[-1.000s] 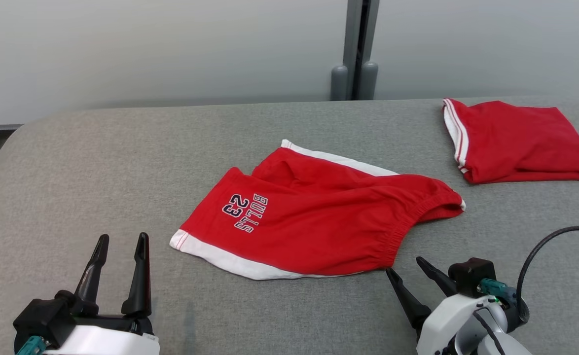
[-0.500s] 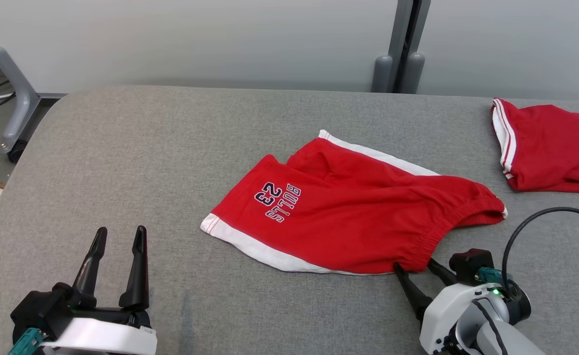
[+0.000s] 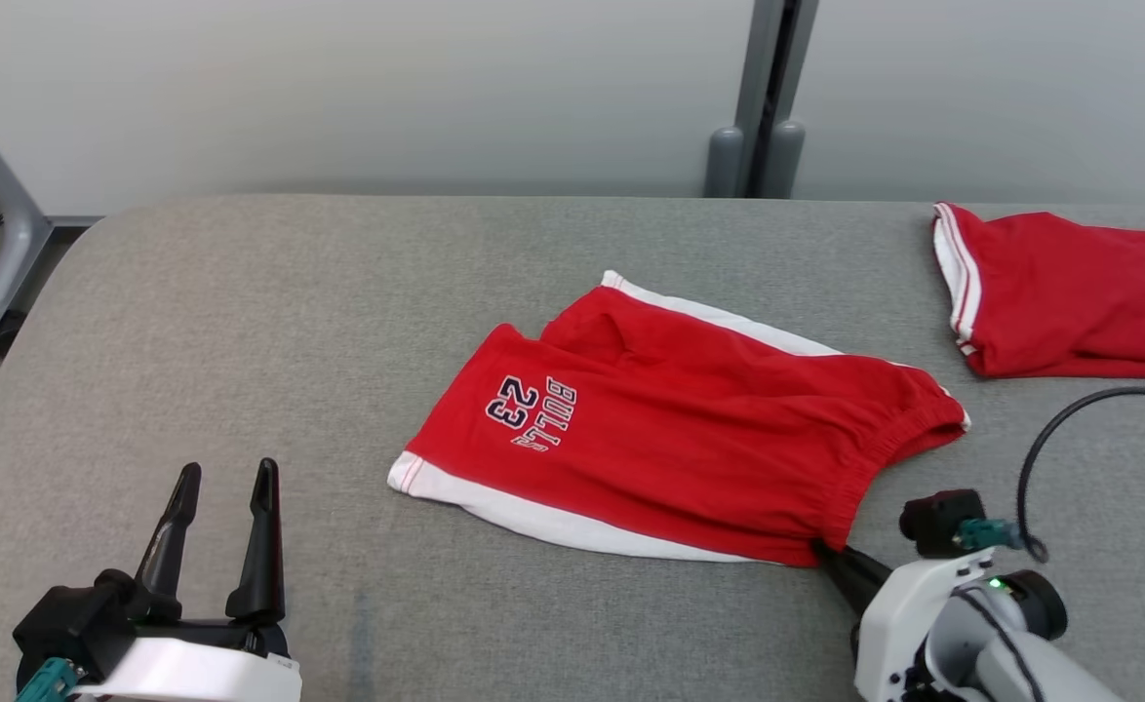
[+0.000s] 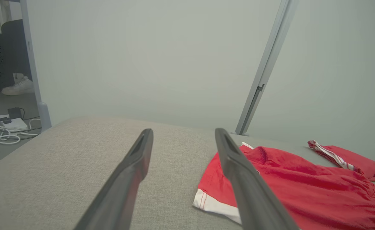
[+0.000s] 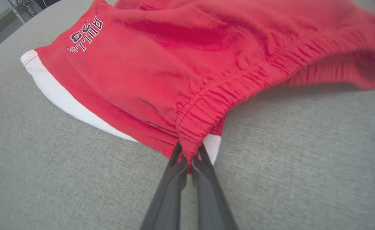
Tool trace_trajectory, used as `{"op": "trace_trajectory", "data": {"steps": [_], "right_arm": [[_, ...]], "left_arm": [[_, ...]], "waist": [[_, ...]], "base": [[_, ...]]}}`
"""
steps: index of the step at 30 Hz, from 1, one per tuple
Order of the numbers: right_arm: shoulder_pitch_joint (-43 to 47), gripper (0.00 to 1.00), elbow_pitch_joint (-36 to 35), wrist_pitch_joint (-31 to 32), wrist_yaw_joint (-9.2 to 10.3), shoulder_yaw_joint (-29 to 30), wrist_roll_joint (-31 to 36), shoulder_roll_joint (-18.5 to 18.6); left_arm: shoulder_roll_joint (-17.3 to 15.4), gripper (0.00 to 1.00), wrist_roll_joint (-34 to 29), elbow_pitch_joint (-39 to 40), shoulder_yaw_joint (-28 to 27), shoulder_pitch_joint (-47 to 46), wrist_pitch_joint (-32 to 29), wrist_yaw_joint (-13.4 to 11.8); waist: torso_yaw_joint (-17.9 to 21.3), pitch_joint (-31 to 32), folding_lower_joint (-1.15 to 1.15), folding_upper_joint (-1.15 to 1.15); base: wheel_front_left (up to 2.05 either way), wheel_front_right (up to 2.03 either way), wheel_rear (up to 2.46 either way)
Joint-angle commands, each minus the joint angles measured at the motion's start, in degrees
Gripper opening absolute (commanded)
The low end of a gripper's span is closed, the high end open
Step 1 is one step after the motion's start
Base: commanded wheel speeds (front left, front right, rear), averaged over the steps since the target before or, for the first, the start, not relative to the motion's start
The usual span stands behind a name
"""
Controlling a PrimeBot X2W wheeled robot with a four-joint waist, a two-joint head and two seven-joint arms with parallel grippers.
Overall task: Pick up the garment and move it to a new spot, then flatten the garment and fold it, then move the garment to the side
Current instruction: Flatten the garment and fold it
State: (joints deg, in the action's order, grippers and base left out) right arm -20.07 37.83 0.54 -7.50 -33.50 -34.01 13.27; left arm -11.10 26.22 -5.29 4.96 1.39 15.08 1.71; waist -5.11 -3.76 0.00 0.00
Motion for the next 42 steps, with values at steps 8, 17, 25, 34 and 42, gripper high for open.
{"op": "trace_trajectory", "data": {"steps": [8, 17, 25, 34, 42], "right_arm": [[4.19, 0.0, -12.68, 16.2, 0.0, 3.53, -9.01, 6.62], [12.46, 0.0, -23.26, 34.44, 0.0, 16.2, -9.88, 9.15], [16.1, 1.0, -27.19, 37.22, 0.0, 25.53, -0.99, 2.81], [17.74, 1.0, -33.85, 31.9, 0.0, 30.73, 4.52, -1.67], [15.9, 1.0, -40.28, 17.13, -0.01, 33.64, 9.96, -1.92]], "left_arm": [[0.2, 1.0, -0.74, -0.26, -0.01, 0.2, 0.02, 0.3], [0.2, 1.0, -0.7, -0.71, 0.32, -0.23, 0.02, 0.27], [0.02, 1.0, -0.58, -1.23, 0.68, -0.82, 0.02, 0.39], [-0.27, 1.0, -0.87, -0.82, 0.86, -0.11, -0.14, -0.46], [-0.89, 1.0, -0.8, 0.07, 0.83, 0.11, -0.41, -0.85]], "waist": [[2.96, 0.76, 0.0, 0.0], [3.41, 0.39, 0.0, 0.0], [3.36, 0.13, 0.0, 0.0], [5.82, 1.42, 0.0, 0.0], [7.9, 2.01, 0.0, 0.0]], "base": [[0.0, 0.0, 0.0], [0.0, 0.0, 0.0], [0.0, 0.0, 0.0], [0.0, 0.0, 0.0], [0.0, 0.0, 0.0]]}}
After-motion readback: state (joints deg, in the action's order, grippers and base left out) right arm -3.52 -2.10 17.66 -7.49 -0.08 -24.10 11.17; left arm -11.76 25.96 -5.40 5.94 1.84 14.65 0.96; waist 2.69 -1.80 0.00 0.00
